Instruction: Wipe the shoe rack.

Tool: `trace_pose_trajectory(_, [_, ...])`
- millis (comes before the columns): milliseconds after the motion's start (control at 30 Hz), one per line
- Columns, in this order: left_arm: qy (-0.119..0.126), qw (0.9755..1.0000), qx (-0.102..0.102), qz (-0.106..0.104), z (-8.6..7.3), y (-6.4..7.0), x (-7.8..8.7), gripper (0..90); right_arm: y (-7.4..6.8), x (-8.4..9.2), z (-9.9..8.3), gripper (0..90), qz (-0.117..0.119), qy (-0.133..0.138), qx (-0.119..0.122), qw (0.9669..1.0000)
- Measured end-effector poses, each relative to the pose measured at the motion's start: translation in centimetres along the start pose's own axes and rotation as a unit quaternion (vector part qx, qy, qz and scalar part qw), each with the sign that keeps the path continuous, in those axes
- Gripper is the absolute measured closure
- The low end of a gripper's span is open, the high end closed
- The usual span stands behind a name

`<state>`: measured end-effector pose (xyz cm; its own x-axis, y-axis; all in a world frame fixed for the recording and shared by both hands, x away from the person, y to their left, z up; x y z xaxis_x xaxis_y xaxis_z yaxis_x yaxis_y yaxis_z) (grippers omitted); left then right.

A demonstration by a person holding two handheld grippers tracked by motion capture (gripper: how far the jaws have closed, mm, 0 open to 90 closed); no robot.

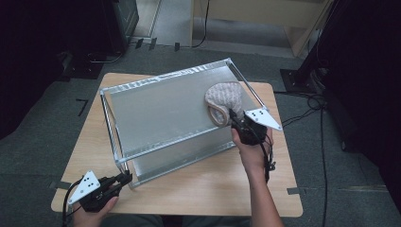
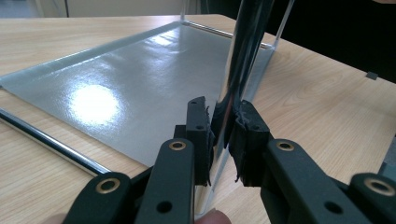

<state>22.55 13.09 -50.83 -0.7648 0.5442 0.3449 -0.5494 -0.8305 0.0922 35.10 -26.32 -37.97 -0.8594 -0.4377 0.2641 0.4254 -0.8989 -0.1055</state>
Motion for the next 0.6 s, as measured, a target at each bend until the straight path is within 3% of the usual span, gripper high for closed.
trace_pose_trajectory(67, [0.001, 1.0, 0.003, 0.002, 0.0, -0.1, 0.0, 78.4, 1.2, 0.3, 0.2, 69.2, -0.026, 0.007, -0.008, 0.9996])
trace_pose_trajectory(133, [0.0, 1.0, 0.004, 0.001, 0.0, -0.3, 0.0, 78.2, 2.5, 0.6, 0.1, 60.6, -0.048, 0.018, -0.026, 0.9984])
trace_pose_trajectory(200, [0.0, 1.0, 0.004, 0.001, 0.0, -0.3, 0.0, 78.1, 3.3, 0.7, -0.1, 46.7, -0.054, 0.022, -0.041, 0.9975])
trace_pose_trajectory(267, [0.001, 1.0, 0.006, 0.001, 0.0, -0.3, 0.0, 78.1, 3.1, 0.8, -0.3, 41.1, -0.06, 0.023, -0.032, 0.9974])
trace_pose_trajectory(367, [0.0, 1.0, 0.004, 0.004, 0.0, -0.3, 0.0, 78.2, 2.8, 0.6, -0.7, 41.8, -0.084, 0.023, -0.009, 0.9961])
trace_pose_trajectory(600, [0.001, 1.0, 0.0, 0.007, 0.0, -0.3, 0.0, 78.4, 3.3, 0.7, -0.8, 55.5, -0.13, 0.029, -0.003, 0.991])
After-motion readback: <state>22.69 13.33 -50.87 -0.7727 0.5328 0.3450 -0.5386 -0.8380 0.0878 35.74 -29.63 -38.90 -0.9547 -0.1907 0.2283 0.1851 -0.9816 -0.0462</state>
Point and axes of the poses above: each handheld gripper's, and its own axes: x roughly backward along the jaws, z roughly out of its top, y roughly to its right, the point moved 6 cm from there along -x, roughly forward along the jaws, and after that the axes turned 12 degrees about z, right-handed, at the moved point
